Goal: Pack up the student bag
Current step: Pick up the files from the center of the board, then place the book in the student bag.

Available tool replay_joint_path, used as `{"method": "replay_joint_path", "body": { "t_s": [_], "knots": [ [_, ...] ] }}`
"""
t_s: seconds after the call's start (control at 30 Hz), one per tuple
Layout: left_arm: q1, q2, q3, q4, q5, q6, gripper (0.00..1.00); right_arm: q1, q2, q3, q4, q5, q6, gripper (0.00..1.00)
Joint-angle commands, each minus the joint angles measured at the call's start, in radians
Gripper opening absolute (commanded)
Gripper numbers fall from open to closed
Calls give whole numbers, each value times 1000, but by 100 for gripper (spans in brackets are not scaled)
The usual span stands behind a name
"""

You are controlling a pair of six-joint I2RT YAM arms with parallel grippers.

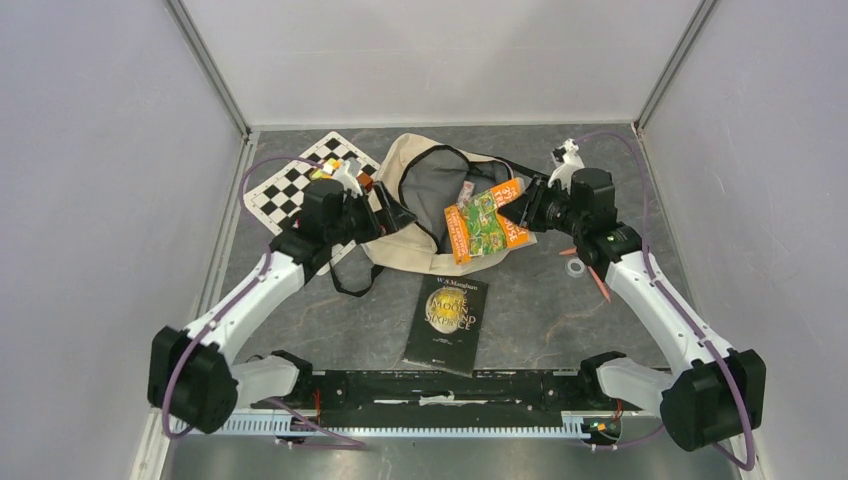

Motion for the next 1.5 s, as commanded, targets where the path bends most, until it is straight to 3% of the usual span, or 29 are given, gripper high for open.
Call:
{"method": "replay_joint_path", "body": {
  "t_s": [0.0,0.27,0.43,0.53,0.63,0.77,0.87,0.93,1.23,1.47],
  "knots": [
    [58,142,69,206,-14,-83,100,-23,-9,88,102,166,122,0],
    [98,392,198,241,-9,-24,100,-35,6,98,122,368,232,0],
    [98,555,331,220,60,5,100,-35,80,108,124,371,301,0],
    [99,629,391,191,75,26,94,-36,121,113,115,363,334,0],
    [100,683,443,132,104,51,78,-35,134,109,101,376,357,0],
    [99,699,460,122,104,65,46,-35,127,90,95,410,373,0],
    [99,679,477,130,137,67,15,-36,130,92,94,396,373,0],
    [100,646,493,128,155,60,3,-34,128,101,94,359,381,0],
    [101,511,535,137,206,10,2,-34,117,72,175,314,459,0],
    [101,507,537,133,221,-1,2,-17,242,100,282,260,526,0]
  ]
}}
